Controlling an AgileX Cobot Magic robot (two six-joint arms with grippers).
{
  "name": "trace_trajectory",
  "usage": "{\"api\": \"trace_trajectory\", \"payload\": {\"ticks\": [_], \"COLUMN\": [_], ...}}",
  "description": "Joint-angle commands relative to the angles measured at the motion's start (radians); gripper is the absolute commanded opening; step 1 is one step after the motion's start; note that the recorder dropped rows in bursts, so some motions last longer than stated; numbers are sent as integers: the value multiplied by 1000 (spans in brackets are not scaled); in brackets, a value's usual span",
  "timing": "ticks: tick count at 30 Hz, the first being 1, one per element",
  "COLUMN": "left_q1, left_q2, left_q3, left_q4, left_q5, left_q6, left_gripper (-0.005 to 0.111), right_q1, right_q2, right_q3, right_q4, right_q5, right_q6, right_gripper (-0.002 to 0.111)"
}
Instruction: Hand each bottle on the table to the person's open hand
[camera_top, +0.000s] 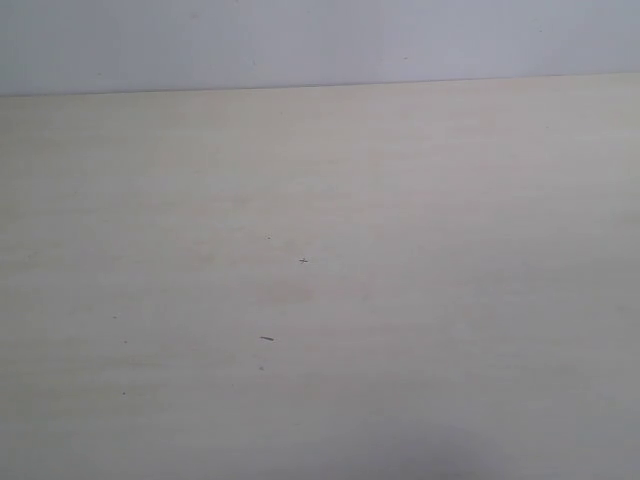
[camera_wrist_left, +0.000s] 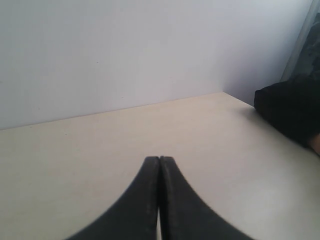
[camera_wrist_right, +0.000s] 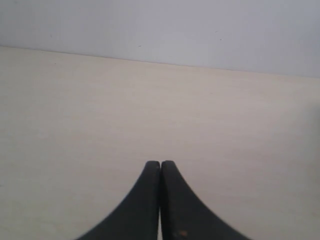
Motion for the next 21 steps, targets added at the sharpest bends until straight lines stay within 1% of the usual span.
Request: {"api": "trace_trajectory", "payload": {"ticks": [1,9,11,13,15,18,21], "left_q1": [0,0,21,81,185,359,489], "left_q2": [-6,-6,-4,-23,-61,-122,-171], "left_q3": [4,4,4,4,4,4,4], "left_q4": [-9,-9,-9,27,45,45,43], "left_q5": [-10,-10,-10,21,59,112,154], "left_q6": [3,3,3,3,3,3,1], "left_gripper": [0,0,0,0,0,0,0], "right_q1": [-6,-6,-6,-6,-6,-6,-6], "right_q2": [-6,-6,-6,-6,-6,-6,-6], "right_q3": [2,2,2,2,2,2,2], "right_q4": [-4,-4,-4,-4,-4,-4,-4], "right_q5": [0,0,0,0,0,0,0], "right_q6": [-4,-4,-4,-4,-4,-4,-4], "right_gripper": [0,0,0,0,0,0,0]}}
